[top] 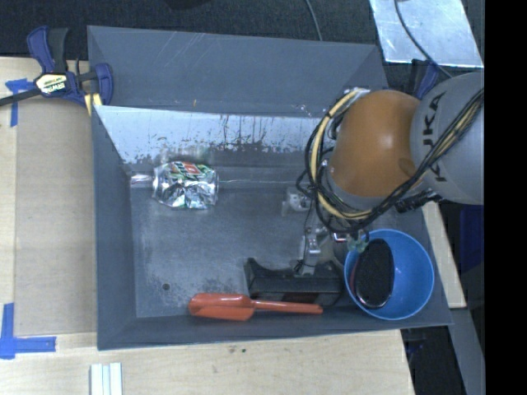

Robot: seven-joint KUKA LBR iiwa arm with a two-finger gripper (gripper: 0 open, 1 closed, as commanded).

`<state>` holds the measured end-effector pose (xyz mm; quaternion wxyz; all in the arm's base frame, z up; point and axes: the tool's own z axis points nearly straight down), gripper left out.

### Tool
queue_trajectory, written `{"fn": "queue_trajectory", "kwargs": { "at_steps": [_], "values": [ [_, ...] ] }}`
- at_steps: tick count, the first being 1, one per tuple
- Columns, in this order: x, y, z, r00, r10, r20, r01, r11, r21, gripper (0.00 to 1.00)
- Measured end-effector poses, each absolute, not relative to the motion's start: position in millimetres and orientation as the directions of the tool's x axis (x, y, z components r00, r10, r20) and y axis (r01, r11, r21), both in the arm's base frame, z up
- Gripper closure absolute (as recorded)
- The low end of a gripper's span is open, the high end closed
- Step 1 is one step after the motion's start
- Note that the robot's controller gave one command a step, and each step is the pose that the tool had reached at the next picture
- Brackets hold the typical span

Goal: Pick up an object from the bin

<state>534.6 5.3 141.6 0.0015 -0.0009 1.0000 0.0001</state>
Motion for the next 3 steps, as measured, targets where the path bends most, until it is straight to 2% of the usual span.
{"fn": "queue_trajectory", "kwargs": {
  "at_steps": [1,3],
  "values": [
    [537.2,-5.8,105.2,-0.998,0.054,-0.021,0.054,0.999,0.002,0.00],
    [537.1,-6.3,102.2,-0.999,-0.023,-0.043,-0.023,1.000,0.001,0.00]
  ]
}}
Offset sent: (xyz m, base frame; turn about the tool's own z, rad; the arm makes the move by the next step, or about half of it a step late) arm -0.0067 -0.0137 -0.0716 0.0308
